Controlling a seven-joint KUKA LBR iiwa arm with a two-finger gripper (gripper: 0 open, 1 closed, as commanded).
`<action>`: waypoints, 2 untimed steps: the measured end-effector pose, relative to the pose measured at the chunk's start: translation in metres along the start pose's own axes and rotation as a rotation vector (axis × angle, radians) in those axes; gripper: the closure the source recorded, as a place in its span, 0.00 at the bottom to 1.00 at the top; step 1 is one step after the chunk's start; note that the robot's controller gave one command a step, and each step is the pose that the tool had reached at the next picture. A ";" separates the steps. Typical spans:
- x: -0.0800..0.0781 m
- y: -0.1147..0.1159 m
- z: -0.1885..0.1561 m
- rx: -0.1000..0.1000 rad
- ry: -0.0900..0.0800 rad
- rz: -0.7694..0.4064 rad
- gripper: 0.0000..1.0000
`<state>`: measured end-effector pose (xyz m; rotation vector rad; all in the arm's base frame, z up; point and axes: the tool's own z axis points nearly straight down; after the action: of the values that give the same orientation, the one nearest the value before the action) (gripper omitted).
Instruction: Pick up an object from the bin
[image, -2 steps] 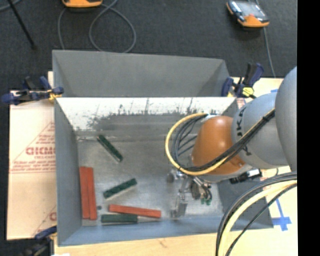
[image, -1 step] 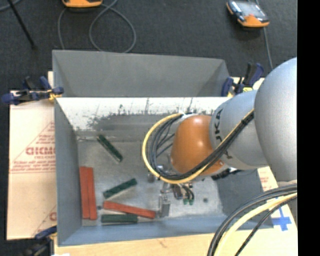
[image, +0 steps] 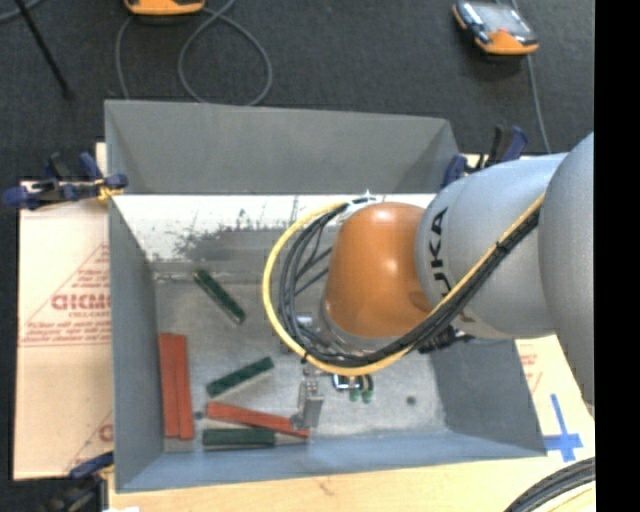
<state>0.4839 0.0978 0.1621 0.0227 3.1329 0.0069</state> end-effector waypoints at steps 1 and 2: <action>-0.007 0.016 0.091 0.004 0.000 -0.038 0.00; -0.009 0.016 0.087 0.002 -0.007 -0.039 1.00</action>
Offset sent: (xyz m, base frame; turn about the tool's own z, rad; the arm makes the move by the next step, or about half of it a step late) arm 0.0051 0.0171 -0.0908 -0.0355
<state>0.4938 0.1144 0.0750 -0.0390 3.1260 0.0029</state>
